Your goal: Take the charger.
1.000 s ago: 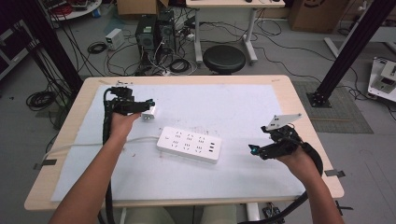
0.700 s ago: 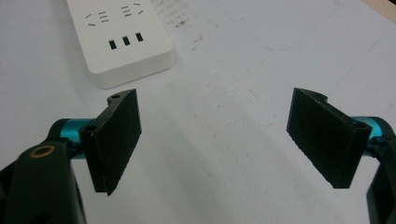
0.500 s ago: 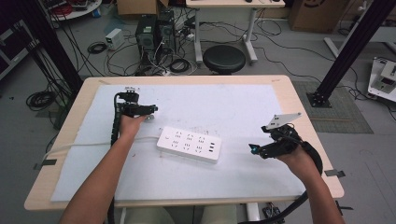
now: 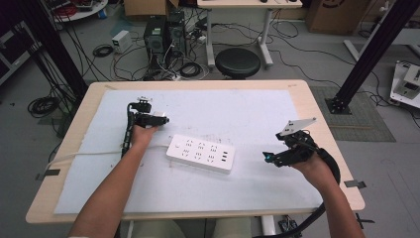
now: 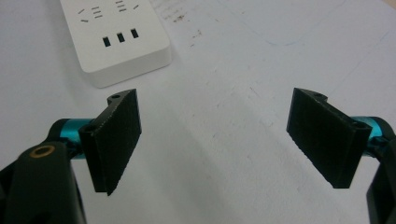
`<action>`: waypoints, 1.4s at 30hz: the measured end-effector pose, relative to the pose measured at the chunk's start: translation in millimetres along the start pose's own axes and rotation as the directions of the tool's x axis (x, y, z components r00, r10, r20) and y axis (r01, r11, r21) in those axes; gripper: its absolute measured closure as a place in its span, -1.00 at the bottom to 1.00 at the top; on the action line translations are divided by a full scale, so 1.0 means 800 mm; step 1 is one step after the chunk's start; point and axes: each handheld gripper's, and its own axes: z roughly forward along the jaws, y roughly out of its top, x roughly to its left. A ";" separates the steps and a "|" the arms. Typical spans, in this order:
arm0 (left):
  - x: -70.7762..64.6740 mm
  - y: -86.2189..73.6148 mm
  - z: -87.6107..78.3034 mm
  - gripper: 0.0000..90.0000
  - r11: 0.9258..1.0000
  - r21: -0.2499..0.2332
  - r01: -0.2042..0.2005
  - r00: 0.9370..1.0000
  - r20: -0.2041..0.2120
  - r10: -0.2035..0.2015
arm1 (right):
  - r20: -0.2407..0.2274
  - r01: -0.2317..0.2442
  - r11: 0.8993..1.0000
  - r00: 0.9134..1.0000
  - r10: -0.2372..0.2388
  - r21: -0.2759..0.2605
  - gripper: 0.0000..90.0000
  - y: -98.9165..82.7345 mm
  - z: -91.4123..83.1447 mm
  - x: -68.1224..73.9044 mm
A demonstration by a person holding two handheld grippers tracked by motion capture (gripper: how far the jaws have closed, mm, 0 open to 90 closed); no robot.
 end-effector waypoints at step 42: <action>-0.004 -0.003 -0.084 -0.05 0.968 -0.222 -0.116 0.981 0.129 0.147 | 0.010 0.008 1.000 1.000 -0.008 -0.017 -0.60 -0.003 -0.006 0.005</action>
